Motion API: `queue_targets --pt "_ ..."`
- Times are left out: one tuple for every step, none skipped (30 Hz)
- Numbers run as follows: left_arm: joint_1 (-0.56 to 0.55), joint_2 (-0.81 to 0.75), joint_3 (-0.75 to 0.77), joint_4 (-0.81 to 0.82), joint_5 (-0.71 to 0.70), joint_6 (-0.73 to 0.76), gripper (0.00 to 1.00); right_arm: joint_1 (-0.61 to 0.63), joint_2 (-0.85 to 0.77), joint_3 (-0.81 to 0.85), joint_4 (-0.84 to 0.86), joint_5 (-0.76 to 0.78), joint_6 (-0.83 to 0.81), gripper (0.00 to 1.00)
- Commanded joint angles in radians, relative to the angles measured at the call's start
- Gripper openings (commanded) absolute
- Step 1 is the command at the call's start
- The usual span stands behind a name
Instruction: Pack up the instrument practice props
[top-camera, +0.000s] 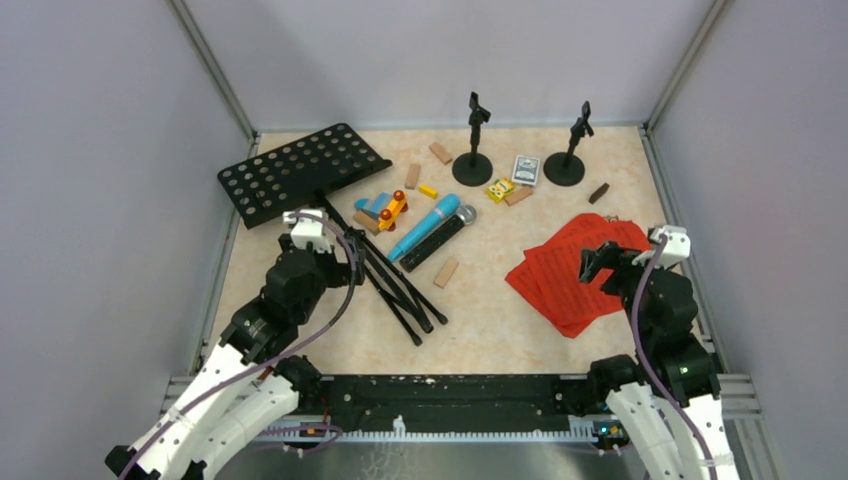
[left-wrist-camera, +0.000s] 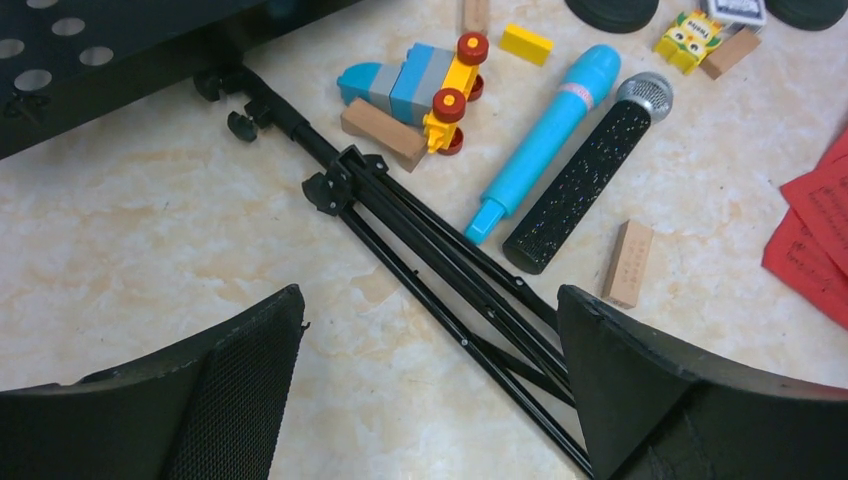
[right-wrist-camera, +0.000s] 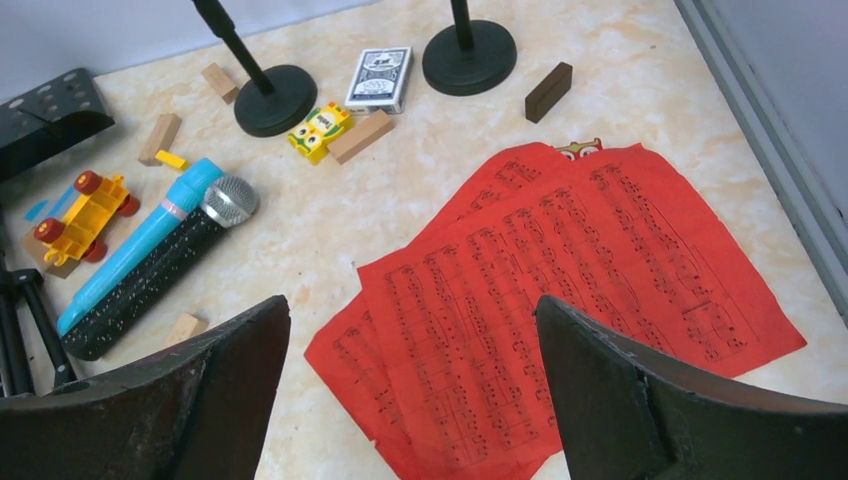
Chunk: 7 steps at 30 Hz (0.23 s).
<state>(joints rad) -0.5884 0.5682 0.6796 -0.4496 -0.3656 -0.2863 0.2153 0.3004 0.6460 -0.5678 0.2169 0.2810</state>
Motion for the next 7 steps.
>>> queue_targets --pt "0.001 0.001 0.013 -0.017 -0.015 -0.016 0.99 0.004 -0.041 -0.024 0.053 0.036 -0.003 0.91" --pt "0.0 -0.005 0.01 -0.015 -0.02 -0.015 0.99 0.004 -0.04 -0.027 0.055 0.035 -0.004 0.91" --pt "0.001 -0.011 0.005 -0.011 -0.026 -0.013 0.99 0.004 -0.038 -0.029 0.059 0.033 -0.006 0.91" --pt "0.0 -0.015 0.001 -0.01 -0.036 -0.013 0.99 0.004 -0.034 -0.029 0.061 0.026 -0.008 0.91" --pt "0.0 -0.017 0.0 -0.01 -0.038 -0.015 0.99 0.004 -0.03 -0.031 0.062 0.02 -0.008 0.91" --pt "0.0 -0.02 0.001 -0.011 -0.036 -0.02 0.99 0.004 -0.024 -0.033 0.065 0.014 -0.01 0.91" --pt "0.0 -0.024 0.004 -0.014 -0.035 -0.03 0.99 0.003 -0.021 -0.036 0.067 0.01 -0.01 0.91"
